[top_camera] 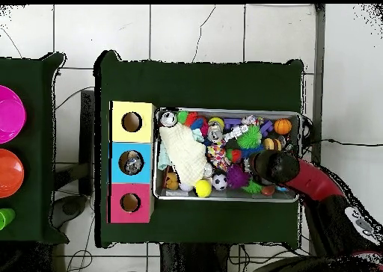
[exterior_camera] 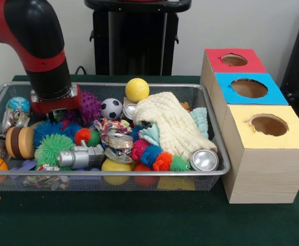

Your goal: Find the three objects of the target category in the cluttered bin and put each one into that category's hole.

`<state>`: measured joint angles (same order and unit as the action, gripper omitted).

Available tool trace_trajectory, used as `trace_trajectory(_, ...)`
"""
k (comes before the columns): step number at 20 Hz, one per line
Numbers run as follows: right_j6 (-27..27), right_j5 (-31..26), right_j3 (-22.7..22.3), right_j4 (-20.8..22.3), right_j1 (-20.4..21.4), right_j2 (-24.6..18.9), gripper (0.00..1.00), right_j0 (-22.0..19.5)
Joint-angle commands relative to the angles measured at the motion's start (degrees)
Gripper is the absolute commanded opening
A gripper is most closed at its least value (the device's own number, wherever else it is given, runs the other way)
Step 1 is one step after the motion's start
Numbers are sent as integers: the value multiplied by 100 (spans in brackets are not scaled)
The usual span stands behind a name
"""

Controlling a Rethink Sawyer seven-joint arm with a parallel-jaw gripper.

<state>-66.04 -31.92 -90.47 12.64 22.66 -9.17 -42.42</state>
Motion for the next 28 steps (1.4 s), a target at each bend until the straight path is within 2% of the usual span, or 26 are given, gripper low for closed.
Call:
trace_trajectory(1, -383, -264, 372, 111, -413, -293, 100, 310)
trace_trajectory(6, -310, -790, 312, 58, -239, -259, 100, 375)
trace_trajectory(10, -306, -999, 65, -74, 50, -372, 100, 337)
trace_trajectory(13, -357, -1381, -96, -190, 325, -370, 100, 347)
trace_trajectory(15, -396, -1505, -93, -272, 392, -425, 100, 340)
trace_trajectory(18, -385, -1039, -81, -235, 256, -564, 100, 263)
trace_trajectory(19, -392, -849, -27, -165, 128, -550, 100, 262)
trace_trajectory(23, -566, -713, 168, 81, -240, -231, 100, 441)
trace_trajectory(28, -671, 122, 217, 217, -639, -256, 100, 425)
